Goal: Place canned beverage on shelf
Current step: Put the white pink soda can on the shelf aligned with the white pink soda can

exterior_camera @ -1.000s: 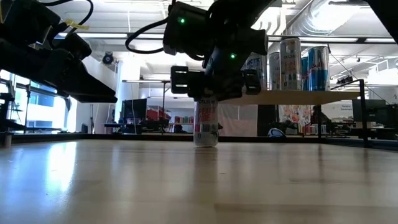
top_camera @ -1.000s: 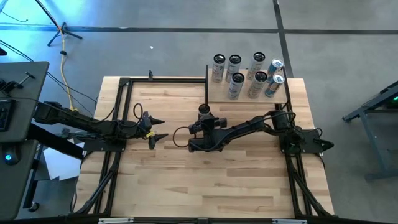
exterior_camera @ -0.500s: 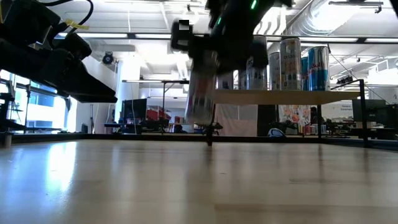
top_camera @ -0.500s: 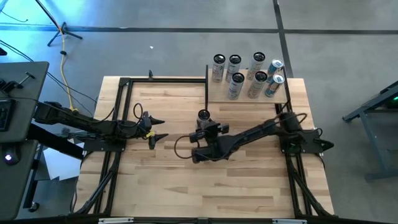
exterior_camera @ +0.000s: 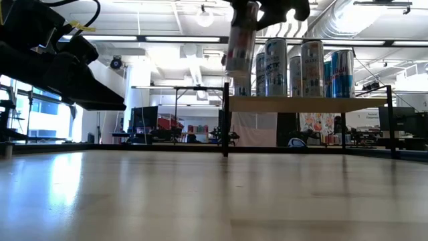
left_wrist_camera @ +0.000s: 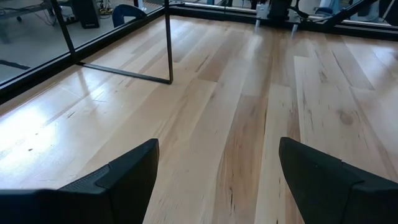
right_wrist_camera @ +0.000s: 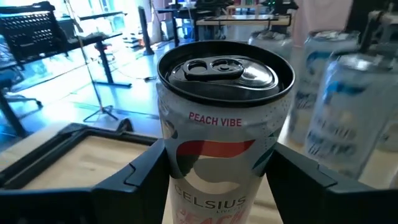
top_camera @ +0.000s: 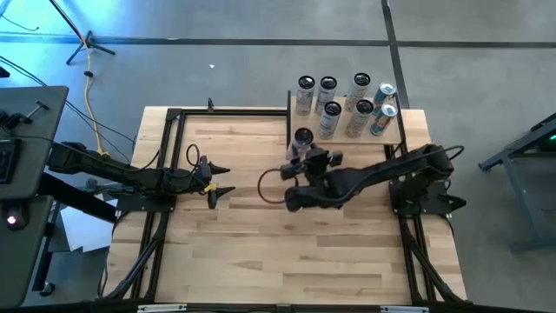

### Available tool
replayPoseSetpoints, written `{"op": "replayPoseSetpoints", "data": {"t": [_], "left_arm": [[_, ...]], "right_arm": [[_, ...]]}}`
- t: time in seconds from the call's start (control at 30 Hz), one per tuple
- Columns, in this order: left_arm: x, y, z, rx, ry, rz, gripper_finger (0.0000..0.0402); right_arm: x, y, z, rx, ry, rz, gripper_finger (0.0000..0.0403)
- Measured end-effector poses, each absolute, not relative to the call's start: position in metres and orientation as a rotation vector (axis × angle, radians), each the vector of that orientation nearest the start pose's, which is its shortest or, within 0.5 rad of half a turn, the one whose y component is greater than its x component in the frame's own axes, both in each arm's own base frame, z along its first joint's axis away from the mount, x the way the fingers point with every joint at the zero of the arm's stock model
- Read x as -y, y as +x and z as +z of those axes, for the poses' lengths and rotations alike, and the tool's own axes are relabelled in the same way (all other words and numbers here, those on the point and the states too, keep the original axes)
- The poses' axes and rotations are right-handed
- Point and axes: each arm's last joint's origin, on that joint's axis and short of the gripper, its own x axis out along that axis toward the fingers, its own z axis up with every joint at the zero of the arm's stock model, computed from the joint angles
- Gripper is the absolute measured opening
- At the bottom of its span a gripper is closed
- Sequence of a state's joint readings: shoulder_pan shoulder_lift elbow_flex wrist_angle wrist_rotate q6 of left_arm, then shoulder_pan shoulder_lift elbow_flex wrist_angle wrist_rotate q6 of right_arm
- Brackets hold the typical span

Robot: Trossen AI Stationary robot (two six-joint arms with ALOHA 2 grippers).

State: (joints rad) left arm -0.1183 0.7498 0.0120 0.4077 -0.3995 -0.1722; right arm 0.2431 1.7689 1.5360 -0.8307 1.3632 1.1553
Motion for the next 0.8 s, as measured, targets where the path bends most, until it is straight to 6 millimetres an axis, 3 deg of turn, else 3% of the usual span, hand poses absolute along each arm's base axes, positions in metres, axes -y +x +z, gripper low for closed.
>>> {"op": "replayPoseSetpoints", "data": {"t": [0.17,0.43,0.8], "left_arm": [[0.005,0.138,0.132,-0.295,-0.085,0.305,0.0305],[0.005,0.138,0.132,-0.295,-0.085,0.305,0.0305],[0.005,0.138,0.132,-0.295,-0.085,0.305,0.0305]], "right_arm": [[-0.040,0.350,0.315,-0.105,0.183,-1.268,0.0211],[0.006,0.354,0.310,-0.205,0.252,-1.326,0.0211],[0.035,0.362,0.306,-0.240,0.274,-1.351,0.0211]]}}
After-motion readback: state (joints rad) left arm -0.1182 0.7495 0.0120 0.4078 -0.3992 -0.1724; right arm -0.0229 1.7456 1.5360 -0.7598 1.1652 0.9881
